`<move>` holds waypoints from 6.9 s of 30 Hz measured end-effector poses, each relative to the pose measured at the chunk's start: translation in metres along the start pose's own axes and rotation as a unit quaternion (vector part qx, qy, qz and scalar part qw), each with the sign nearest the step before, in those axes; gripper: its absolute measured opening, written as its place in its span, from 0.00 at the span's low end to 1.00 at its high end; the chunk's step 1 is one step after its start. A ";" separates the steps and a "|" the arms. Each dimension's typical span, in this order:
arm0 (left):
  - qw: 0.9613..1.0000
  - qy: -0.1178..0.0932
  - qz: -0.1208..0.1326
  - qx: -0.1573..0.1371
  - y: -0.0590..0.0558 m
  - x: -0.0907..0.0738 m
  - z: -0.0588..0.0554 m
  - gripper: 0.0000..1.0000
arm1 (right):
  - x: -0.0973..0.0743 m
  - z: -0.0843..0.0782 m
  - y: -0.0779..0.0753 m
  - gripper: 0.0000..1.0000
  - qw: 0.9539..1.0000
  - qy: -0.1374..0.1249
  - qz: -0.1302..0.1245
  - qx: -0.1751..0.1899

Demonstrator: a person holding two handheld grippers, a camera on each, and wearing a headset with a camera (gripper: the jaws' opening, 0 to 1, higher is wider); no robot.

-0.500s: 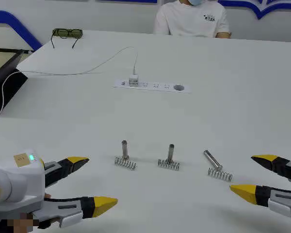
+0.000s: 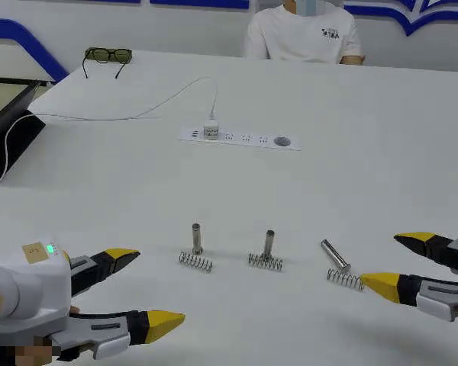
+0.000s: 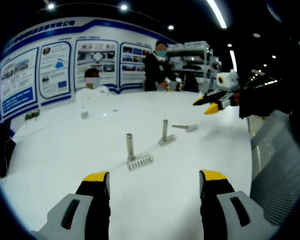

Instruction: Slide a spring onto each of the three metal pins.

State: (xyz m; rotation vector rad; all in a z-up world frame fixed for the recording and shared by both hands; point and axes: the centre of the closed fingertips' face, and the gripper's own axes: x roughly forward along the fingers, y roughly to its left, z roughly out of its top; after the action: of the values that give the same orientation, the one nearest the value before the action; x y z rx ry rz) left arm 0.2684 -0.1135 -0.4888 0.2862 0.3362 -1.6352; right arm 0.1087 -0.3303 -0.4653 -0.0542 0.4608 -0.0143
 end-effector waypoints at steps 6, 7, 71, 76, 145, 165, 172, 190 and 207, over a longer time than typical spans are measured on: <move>1.000 0.000 0.003 -0.003 0.002 -0.001 -0.001 0.74 | 0.014 0.007 -0.006 0.48 1.000 0.018 -0.007 0.007; 1.000 -0.001 0.003 -0.004 0.002 -0.001 0.000 0.74 | 0.016 0.008 -0.007 0.46 1.000 0.020 -0.008 0.010; 1.000 -0.008 0.008 -0.028 0.009 -0.004 -0.005 0.71 | 0.105 -0.037 -0.021 0.10 0.972 0.215 -0.066 0.070; 1.000 -0.007 0.008 -0.029 0.008 -0.004 -0.005 0.71 | 0.104 -0.038 -0.022 0.10 0.971 0.219 -0.063 0.068; 1.000 -0.018 0.005 -0.003 0.000 -0.010 0.015 0.70 | 0.050 -0.010 -0.012 0.09 0.983 0.156 -0.079 0.060; 1.000 -0.018 0.003 0.001 -0.003 -0.011 0.017 0.70 | 0.036 -0.004 -0.013 0.16 0.989 0.127 -0.064 0.046; 1.000 -0.017 0.000 0.003 -0.003 -0.011 0.017 0.69 | 0.027 -0.011 -0.011 0.18 0.990 0.126 -0.049 0.035; 1.000 -0.010 -0.007 0.002 -0.011 -0.009 0.016 0.68 | 0.029 -0.054 0.007 0.18 0.977 0.199 0.069 -0.043; 1.000 -0.003 -0.015 -0.002 -0.018 -0.006 0.010 0.66 | 0.038 -0.069 0.010 0.13 0.951 0.262 0.111 -0.120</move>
State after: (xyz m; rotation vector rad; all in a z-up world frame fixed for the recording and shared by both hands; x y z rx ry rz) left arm 0.2508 -0.1100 -0.4763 0.2743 0.3409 -1.6633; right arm 0.1118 -0.3248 -0.5442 -0.2414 0.9978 0.2539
